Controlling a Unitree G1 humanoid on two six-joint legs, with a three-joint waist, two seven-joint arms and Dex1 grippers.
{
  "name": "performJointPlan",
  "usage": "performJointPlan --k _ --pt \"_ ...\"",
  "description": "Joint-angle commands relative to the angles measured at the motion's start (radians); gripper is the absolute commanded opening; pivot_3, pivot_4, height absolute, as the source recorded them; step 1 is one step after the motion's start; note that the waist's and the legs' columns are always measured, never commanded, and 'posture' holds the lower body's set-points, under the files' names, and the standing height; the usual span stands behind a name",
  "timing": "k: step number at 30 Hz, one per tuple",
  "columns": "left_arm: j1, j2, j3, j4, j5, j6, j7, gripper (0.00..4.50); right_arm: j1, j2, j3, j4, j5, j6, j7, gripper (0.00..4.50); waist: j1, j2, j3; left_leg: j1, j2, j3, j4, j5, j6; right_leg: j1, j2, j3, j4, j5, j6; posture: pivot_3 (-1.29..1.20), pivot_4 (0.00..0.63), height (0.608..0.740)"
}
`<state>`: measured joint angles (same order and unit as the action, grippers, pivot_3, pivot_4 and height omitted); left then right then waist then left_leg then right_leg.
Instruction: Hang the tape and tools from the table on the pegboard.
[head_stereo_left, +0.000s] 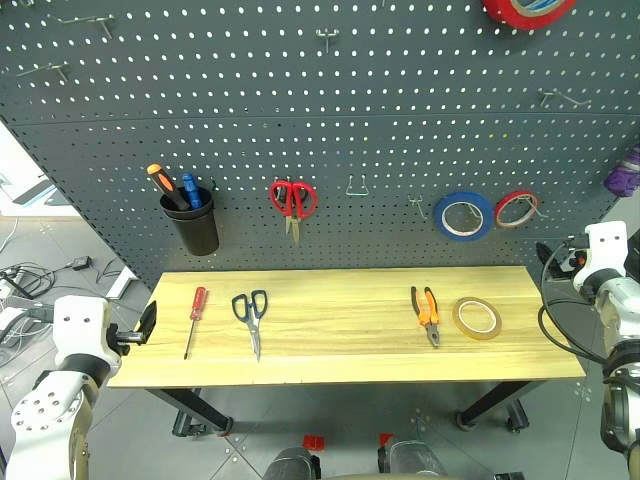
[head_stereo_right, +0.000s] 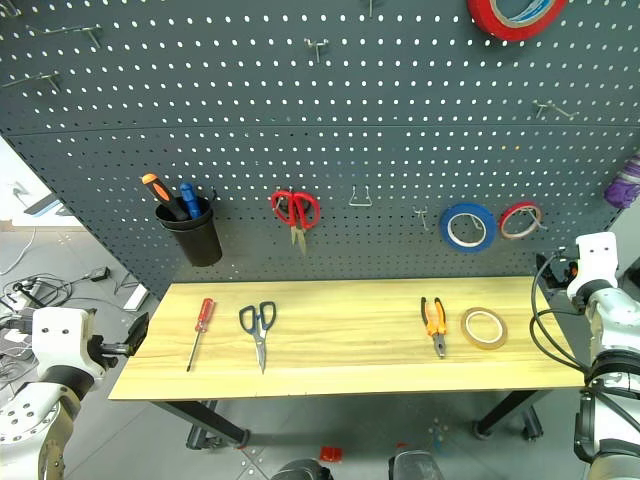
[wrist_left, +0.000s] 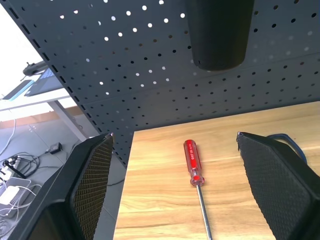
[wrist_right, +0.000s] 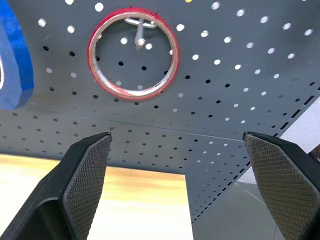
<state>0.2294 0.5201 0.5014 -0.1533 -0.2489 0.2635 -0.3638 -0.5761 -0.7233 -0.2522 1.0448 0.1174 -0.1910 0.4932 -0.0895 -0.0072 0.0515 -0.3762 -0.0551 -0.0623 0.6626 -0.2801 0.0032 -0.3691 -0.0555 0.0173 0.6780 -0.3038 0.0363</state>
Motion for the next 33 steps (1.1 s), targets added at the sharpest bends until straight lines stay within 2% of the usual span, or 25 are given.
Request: performJointPlan --k 1,6,9,13,15,19,21,27,29,31,33 --pt "-0.008 -0.010 0.025 -0.070 -0.046 0.027 0.002 4.13 -0.003 0.003 0.004 -0.053 0.003 -0.017 0.031 4.50 0.000 0.000 0.000 0.000 0.000 0.000 0.000 0.000 0.000 0.000 0.000 0.000 0.000 0.000 0.000 -0.15 0.049 0.740" --pt "-0.011 -0.045 0.023 -0.130 -0.106 0.117 0.027 4.13 0.063 0.027 0.013 -0.177 0.016 0.036 0.074 4.50 0.000 0.000 0.002 0.000 0.000 0.000 0.000 0.000 0.000 0.000 0.000 0.000 0.000 0.000 0.000 -0.17 0.076 0.740" --pt "-0.007 -0.049 -0.015 -0.175 -0.101 0.139 0.022 4.13 0.130 0.040 0.024 -0.324 0.040 0.119 0.122 4.50 -0.001 0.002 0.008 0.000 0.001 0.000 0.000 0.000 0.000 0.000 0.000 0.000 0.000 0.000 0.000 -0.20 0.092 0.740" --pt "0.012 -0.037 -0.108 -0.195 -0.026 0.094 -0.004 4.13 0.239 0.038 0.055 -0.603 0.067 0.295 0.169 4.50 -0.001 0.006 0.020 0.000 0.001 0.001 0.000 0.000 0.001 0.000 0.000 0.000 0.000 0.000 0.000 -0.22 0.105 0.740" --pt "0.010 -0.019 -0.148 -0.200 -0.007 0.135 -0.008 4.13 0.285 0.032 0.070 -0.713 0.072 0.348 0.193 4.50 -0.002 0.007 0.028 0.000 0.001 0.001 0.000 0.000 0.001 0.000 0.000 0.001 0.000 0.000 0.000 -0.24 0.120 0.740" --pt "-0.020 0.057 -0.256 -0.228 -0.018 0.128 -0.151 4.13 0.358 0.013 0.102 -0.882 0.074 0.449 0.232 4.50 -0.004 0.008 0.047 0.001 0.002 0.001 0.000 0.000 0.001 0.001 0.000 0.000 0.001 0.000 0.000 -0.27 0.159 0.740" --pt "-0.055 0.085 -0.335 -0.273 -0.038 0.127 -0.229 4.13 0.382 -0.006 0.153 -0.927 0.028 0.481 0.247 4.50 -0.004 0.007 0.069 0.002 0.002 0.002 0.001 0.000 0.001 0.001 0.000 0.000 0.001 0.000 0.000 -0.28 0.181 0.740" --pt "-0.188 0.150 -0.506 -0.312 -0.004 0.121 -0.359 4.13 0.348 0.029 0.247 -0.949 -0.033 0.631 0.192 4.50 -0.024 0.001 0.131 0.001 0.005 0.006 0.002 0.001 0.002 0.000 0.001 0.001 0.001 0.002 -0.003 -0.32 0.250 0.740" --pt "-0.221 0.165 -0.547 -0.308 -0.007 0.128 -0.397 4.13 0.315 0.050 0.276 -0.916 -0.058 0.692 0.163 4.50 -0.035 0.002 0.148 -0.002 0.007 0.008 0.002 0.001 0.002 -0.003 0.002 0.001 0.001 0.003 -0.005 -0.33 0.257 0.740" --pt "-0.252 0.185 -0.588 -0.306 -0.044 0.175 -0.461 4.13 0.253 0.053 0.355 -0.857 -0.114 0.780 0.168 4.50 -0.057 0.002 0.166 -0.004 0.008 0.008 0.002 0.001 0.002 -0.006 0.002 0.001 0.001 0.003 -0.005 -0.34 0.290 0.740" --pt "-0.292 0.202 -0.643 -0.278 -0.013 0.158 -0.502 4.13 0.182 0.085 0.378 -0.763 -0.130 0.775 0.155 4.50 -0.072 -0.001 0.187 -0.004 0.009 0.009 0.002 0.001 0.002 -0.006 0.003 0.001 0.001 0.003 -0.005 -0.33 0.306 0.740"
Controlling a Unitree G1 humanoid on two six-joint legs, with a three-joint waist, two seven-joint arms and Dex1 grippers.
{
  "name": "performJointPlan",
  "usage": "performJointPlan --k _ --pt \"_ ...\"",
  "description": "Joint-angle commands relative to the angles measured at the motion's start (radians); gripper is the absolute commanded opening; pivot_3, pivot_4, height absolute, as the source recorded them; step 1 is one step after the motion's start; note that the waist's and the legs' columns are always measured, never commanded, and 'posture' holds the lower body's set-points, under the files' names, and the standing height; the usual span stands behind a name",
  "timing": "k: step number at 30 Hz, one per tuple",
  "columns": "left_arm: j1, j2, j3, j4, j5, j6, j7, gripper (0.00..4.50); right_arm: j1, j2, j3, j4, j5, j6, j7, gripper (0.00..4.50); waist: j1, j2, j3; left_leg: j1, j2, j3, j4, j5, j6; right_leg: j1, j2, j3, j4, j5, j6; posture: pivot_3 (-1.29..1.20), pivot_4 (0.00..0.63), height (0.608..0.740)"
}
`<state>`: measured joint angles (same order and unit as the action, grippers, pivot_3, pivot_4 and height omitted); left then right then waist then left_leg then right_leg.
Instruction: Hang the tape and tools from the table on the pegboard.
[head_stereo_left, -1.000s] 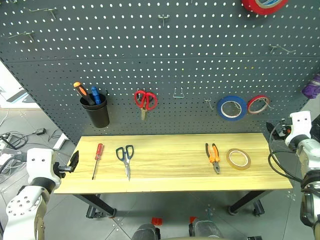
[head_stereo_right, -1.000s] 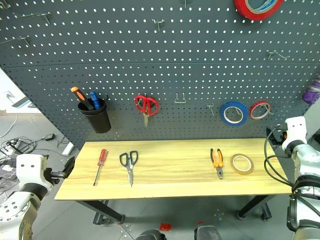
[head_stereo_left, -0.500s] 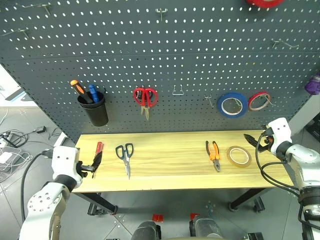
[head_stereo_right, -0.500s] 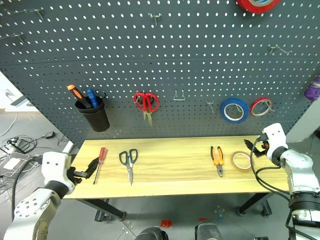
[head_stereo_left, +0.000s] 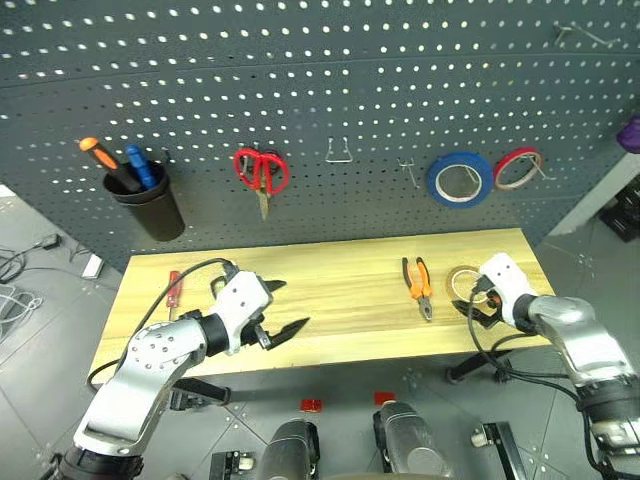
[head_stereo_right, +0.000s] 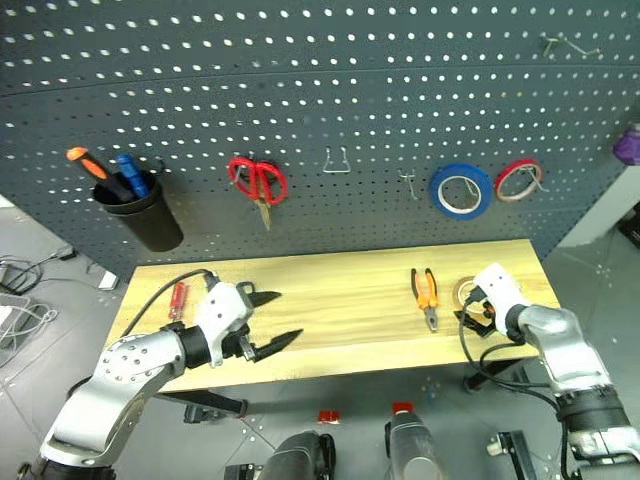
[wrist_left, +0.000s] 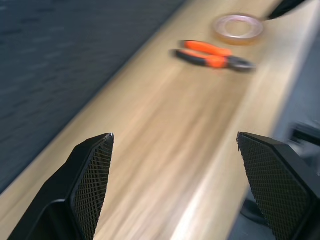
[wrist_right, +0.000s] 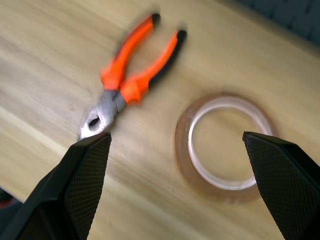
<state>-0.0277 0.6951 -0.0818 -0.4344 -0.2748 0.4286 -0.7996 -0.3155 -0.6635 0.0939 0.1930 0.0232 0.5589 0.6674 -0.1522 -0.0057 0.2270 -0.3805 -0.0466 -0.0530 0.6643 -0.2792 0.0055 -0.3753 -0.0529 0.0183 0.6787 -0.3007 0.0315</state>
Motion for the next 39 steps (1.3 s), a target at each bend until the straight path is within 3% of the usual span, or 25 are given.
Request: performJointPlan --k 1,12,16,21,25,26,29,34,39 --pt "-0.056 0.029 -0.082 0.017 0.029 -0.020 -0.079 4.13 -0.114 0.039 0.037 0.140 -0.043 0.002 -0.023 4.50 -0.015 -0.004 0.019 0.000 0.000 0.000 0.000 0.000 0.000 0.000 0.000 0.000 0.000 0.000 0.000 -0.33 0.310 0.740" --pt "-0.191 -0.016 -0.203 0.080 0.094 -0.084 -0.138 4.13 -0.453 0.164 0.137 0.714 -0.153 -0.190 0.007 4.50 -0.045 -0.013 0.069 -0.006 0.001 0.001 0.001 0.000 0.000 -0.005 0.001 0.000 0.000 0.000 0.001 -0.30 0.318 0.740" --pt "-0.220 -0.042 -0.213 0.101 0.103 -0.113 -0.143 4.11 -0.539 0.179 0.197 0.861 -0.221 -0.247 0.050 3.63 -0.045 -0.013 0.069 -0.006 0.001 0.001 0.001 0.000 0.000 -0.006 0.001 -0.001 0.000 0.000 0.001 -0.31 0.303 0.740" --pt "-0.218 -0.060 -0.215 0.119 0.119 -0.180 -0.141 4.11 -0.584 0.205 0.221 0.958 -0.255 -0.245 0.115 1.84 -0.047 -0.013 0.068 -0.005 0.001 0.001 0.002 0.000 0.000 -0.005 0.002 0.000 0.001 0.001 0.002 -0.32 0.280 0.740" --pt "-0.201 -0.089 -0.194 0.123 0.108 -0.211 -0.119 4.11 -0.584 0.207 0.165 0.969 -0.227 -0.227 0.093 0.52 -0.048 -0.014 0.067 -0.005 0.001 0.001 0.004 0.000 0.000 -0.005 0.002 0.000 0.001 0.002 0.003 -0.33 0.272 0.740" --pt "-0.198 -0.095 -0.190 0.124 0.106 -0.214 -0.115 4.11 -0.583 0.204 0.155 0.967 -0.224 -0.230 0.083 0.45 -0.048 -0.014 0.067 -0.005 0.001 0.001 0.004 0.000 0.000 -0.004 0.002 0.000 0.001 0.002 0.004 -0.33 0.271 0.740" --pt "-0.178 -0.109 -0.163 0.120 0.106 -0.241 -0.090 4.11 -0.521 0.146 0.121 0.819 -0.215 -0.313 0.071 0.45 -0.044 -0.014 0.067 -0.006 0.001 0.001 0.006 0.000 0.000 -0.004 0.002 0.000 0.001 0.003 0.005 -0.33 0.272 0.740" --pt "-0.131 -0.144 -0.076 0.107 0.047 -0.250 -0.047 4.11 -0.211 0.031 0.023 0.233 -0.185 -0.260 0.043 0.45 -0.040 -0.011 0.067 -0.022 0.001 -0.001 0.013 0.000 -0.001 -0.016 0.001 -0.002 0.003 0.003 0.006 -0.34 0.281 0.740" --pt "-0.078 -0.161 0.015 0.074 -0.001 -0.272 -0.013 4.11 0.110 0.071 -0.064 -0.348 -0.229 -0.226 -0.130 0.45 -0.051 -0.011 0.067 -0.020 0.004 0.000 0.012 0.000 0.000 -0.015 0.004 0.000 0.003 0.003 0.006 -0.36 0.297 0.740"
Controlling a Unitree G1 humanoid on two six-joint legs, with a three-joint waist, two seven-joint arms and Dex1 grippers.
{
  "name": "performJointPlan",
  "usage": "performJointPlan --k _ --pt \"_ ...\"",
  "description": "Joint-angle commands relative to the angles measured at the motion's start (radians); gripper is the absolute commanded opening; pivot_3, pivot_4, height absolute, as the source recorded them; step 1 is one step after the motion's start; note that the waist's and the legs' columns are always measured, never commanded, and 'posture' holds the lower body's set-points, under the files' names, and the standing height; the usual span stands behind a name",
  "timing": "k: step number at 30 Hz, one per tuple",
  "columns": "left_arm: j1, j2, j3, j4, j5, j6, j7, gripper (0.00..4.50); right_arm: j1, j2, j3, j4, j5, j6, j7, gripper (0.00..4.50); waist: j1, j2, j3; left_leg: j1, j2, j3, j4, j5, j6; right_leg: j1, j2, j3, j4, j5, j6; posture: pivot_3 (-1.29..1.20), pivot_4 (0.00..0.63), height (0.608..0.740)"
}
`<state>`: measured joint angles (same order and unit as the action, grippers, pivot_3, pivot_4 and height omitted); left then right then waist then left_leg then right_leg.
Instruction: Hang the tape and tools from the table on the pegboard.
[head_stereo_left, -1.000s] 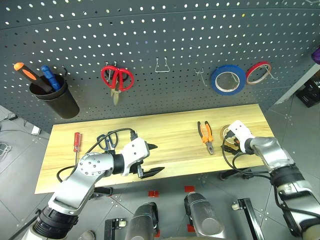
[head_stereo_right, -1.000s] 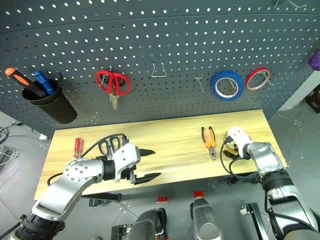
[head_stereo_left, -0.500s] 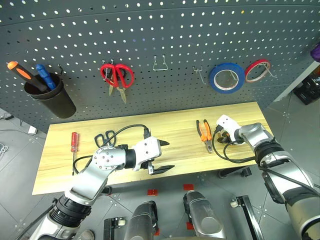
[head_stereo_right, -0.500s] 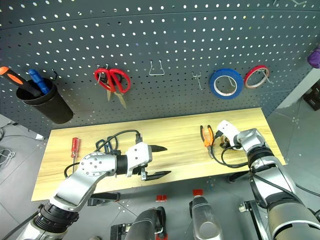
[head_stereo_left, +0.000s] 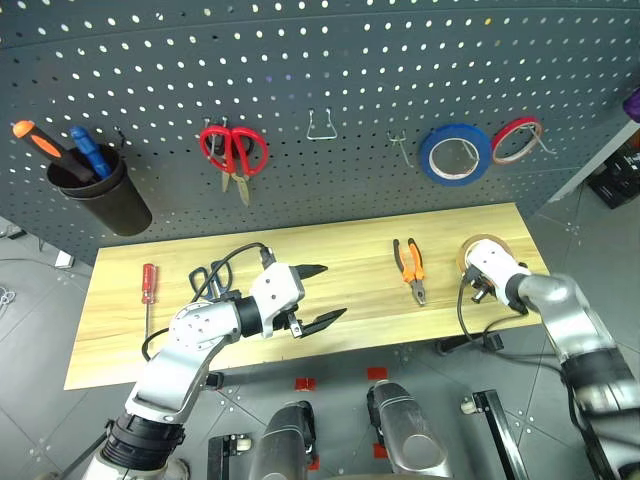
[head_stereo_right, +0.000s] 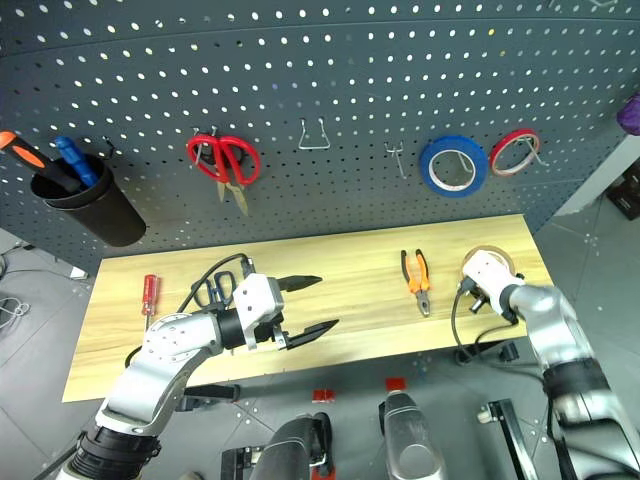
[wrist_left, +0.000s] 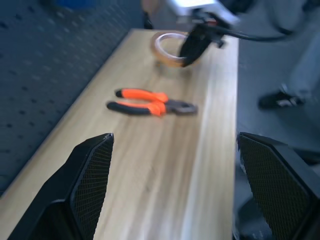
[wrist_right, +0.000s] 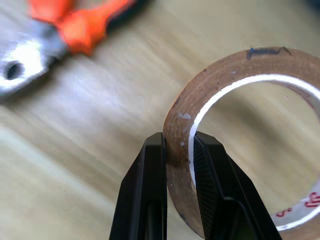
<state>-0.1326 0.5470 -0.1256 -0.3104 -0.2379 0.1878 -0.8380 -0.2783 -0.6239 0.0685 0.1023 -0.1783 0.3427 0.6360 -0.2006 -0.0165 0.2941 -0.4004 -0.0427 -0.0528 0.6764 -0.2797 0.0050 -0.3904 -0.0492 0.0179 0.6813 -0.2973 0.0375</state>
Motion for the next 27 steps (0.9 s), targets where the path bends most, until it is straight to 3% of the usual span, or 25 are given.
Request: performJointPlan --k 1,5,8,19,25,27 --pt "0.033 -0.021 0.075 -0.054 -0.046 -0.039 0.035 4.11 0.099 0.043 -0.042 -0.312 -0.039 -0.017 -0.125 0.45 -0.005 0.000 0.000 0.001 0.001 0.000 0.000 0.000 0.000 0.000 0.001 0.000 0.001 0.000 0.000 -0.36 0.297 0.740" --pt "0.049 -0.034 0.182 -0.101 -0.157 0.012 0.069 4.11 0.191 0.136 0.020 -0.561 -0.161 -0.259 -0.318 0.45 -0.003 0.001 0.002 0.002 0.002 0.000 0.000 0.000 -0.001 0.000 0.002 0.000 0.000 0.003 0.000 -0.36 0.312 0.740" --pt "0.077 -0.005 0.224 -0.128 -0.197 0.038 0.055 4.11 0.120 0.191 0.065 -0.562 -0.203 -0.329 -0.373 0.45 -0.004 -0.001 0.003 0.002 0.002 0.000 0.000 0.000 -0.001 0.000 0.002 0.000 0.000 0.003 0.000 -0.34 0.329 0.740" --pt "0.092 0.033 0.224 -0.187 -0.206 0.105 0.078 4.11 -0.267 0.256 0.106 -0.026 -0.123 -0.563 -0.367 0.45 0.010 -0.004 0.025 0.001 0.001 -0.001 0.001 0.000 0.000 0.000 0.002 0.000 -0.001 0.004 -0.002 -0.29 0.347 0.740" --pt "0.076 0.027 0.208 -0.186 -0.182 0.104 0.105 4.11 -0.403 0.303 0.108 0.220 -0.098 -0.579 -0.353 0.45 0.006 -0.004 0.026 0.001 0.002 0.000 0.000 0.000 0.000 0.000 0.002 0.000 -0.001 0.004 -0.002 -0.28 0.336 0.740" --pt "0.079 0.033 0.209 -0.175 -0.171 0.099 0.109 4.11 -0.401 0.311 0.094 0.212 -0.075 -0.546 -0.345 1.17 0.007 -0.004 0.026 0.001 0.002 0.000 0.000 0.000 0.000 0.000 0.002 0.000 -0.001 0.004 -0.002 -0.27 0.331 0.740"
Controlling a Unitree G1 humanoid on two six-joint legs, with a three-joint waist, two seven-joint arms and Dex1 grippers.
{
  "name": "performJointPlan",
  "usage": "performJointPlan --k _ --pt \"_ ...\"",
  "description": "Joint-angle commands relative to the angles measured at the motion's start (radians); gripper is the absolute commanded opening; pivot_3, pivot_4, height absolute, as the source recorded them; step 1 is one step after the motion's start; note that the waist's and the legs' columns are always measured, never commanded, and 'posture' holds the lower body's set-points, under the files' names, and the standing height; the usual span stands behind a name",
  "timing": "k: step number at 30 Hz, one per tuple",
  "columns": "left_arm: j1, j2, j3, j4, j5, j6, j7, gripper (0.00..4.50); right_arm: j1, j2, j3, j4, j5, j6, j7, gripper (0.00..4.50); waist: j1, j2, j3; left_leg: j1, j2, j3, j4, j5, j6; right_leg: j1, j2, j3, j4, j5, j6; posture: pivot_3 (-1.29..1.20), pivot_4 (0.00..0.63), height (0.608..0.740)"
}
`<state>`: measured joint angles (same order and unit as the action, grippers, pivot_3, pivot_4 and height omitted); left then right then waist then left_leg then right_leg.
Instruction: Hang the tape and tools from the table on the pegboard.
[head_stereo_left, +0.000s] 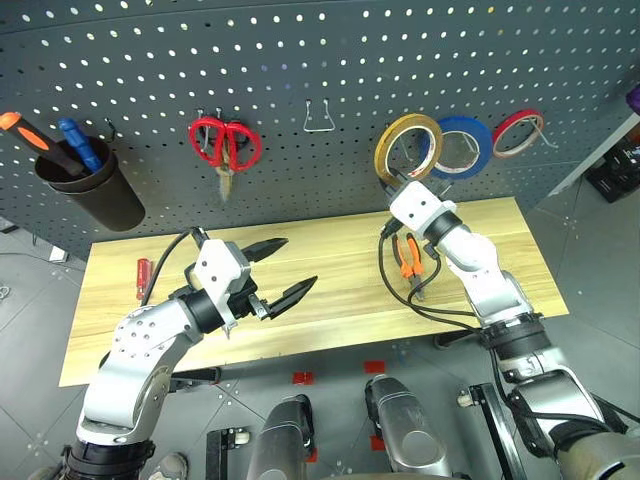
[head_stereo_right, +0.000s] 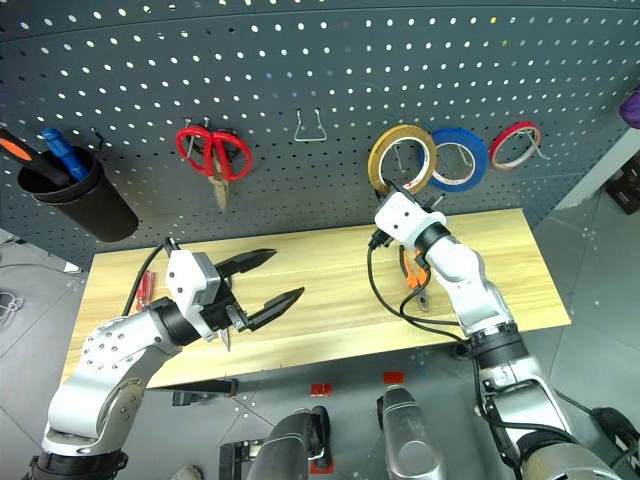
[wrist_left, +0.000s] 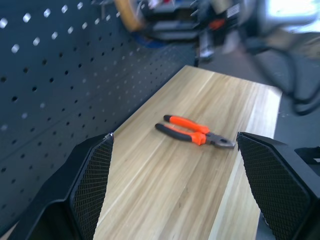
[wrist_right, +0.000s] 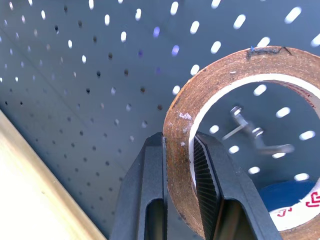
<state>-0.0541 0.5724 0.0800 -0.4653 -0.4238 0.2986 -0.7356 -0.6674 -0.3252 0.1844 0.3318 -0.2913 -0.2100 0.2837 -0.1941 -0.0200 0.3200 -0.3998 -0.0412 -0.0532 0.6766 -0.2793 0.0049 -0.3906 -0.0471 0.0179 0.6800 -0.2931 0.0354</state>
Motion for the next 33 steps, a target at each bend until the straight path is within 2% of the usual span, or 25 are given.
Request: performJointPlan --k 1,6,10,13,17,22,26,33 --pt "0.004 0.019 0.006 -0.009 0.028 -0.022 0.001 4.11 0.004 0.014 -0.026 -0.042 0.050 0.035 0.021 1.41 0.000 0.000 0.000 0.000 0.000 0.000 0.000 0.000 0.000 0.000 0.000 0.000 0.000 0.000 0.000 -0.28 0.329 0.740" --pt "0.057 0.115 0.035 0.076 0.106 -0.124 -0.076 4.11 0.172 0.009 -0.048 -0.317 0.103 0.282 0.091 3.08 0.004 0.000 0.000 0.000 0.000 -0.001 -0.001 0.000 0.000 -0.001 0.000 0.000 0.000 0.000 0.000 -0.29 0.336 0.740" --pt "0.160 0.212 0.037 0.138 0.141 -0.192 -0.184 4.11 0.337 0.063 -0.036 -0.599 0.122 0.711 0.109 4.48 0.005 0.001 0.000 -0.002 0.000 0.000 -0.002 0.000 0.000 -0.003 -0.001 0.001 -0.001 0.000 0.000 -0.30 0.344 0.740" --pt "0.193 0.238 0.023 0.157 0.148 -0.216 -0.219 4.11 0.332 0.137 -0.026 -0.638 0.083 0.958 0.041 4.48 0.000 0.001 0.001 -0.002 0.000 0.001 -0.006 0.000 -0.001 -0.006 -0.002 0.002 0.000 0.000 -0.003 -0.31 0.345 0.740" --pt "0.193 0.230 -0.019 0.129 0.142 -0.203 -0.245 4.11 0.208 0.255 -0.090 -0.465 0.103 1.171 -0.058 4.48 -0.001 0.001 0.001 -0.002 0.000 0.002 -0.011 0.005 -0.002 -0.011 -0.003 0.002 0.000 0.003 -0.007 -0.32 0.341 0.740" --pt "0.151 0.208 -0.063 0.108 0.148 -0.187 -0.235 4.11 0.056 0.282 -0.150 -0.204 0.128 1.134 -0.131 4.48 -0.002 0.001 0.001 -0.007 0.000 0.002 -0.015 0.006 -0.002 -0.017 -0.003 -0.001 0.000 0.003 -0.007 -0.31 0.336 0.740" --pt "0.134 0.201 -0.078 0.112 0.155 -0.188 -0.232 4.11 -0.002 0.277 -0.172 -0.063 0.134 1.072 -0.183 4.48 -0.008 0.001 0.001 -0.016 0.000 0.004 -0.013 0.006 -0.002 -0.025 -0.003 0.000 0.000 0.003 -0.007 -0.31 0.334 0.740" --pt "0.141 0.196 -0.084 0.105 0.166 -0.193 -0.225 4.11 -0.019 0.272 -0.178 0.010 0.145 1.041 -0.221 4.48 -0.022 0.001 0.001 -0.018 0.000 0.007 -0.013 0.006 -0.002 -0.028 -0.003 0.000 0.001 0.003 -0.007 -0.30 0.335 0.740"
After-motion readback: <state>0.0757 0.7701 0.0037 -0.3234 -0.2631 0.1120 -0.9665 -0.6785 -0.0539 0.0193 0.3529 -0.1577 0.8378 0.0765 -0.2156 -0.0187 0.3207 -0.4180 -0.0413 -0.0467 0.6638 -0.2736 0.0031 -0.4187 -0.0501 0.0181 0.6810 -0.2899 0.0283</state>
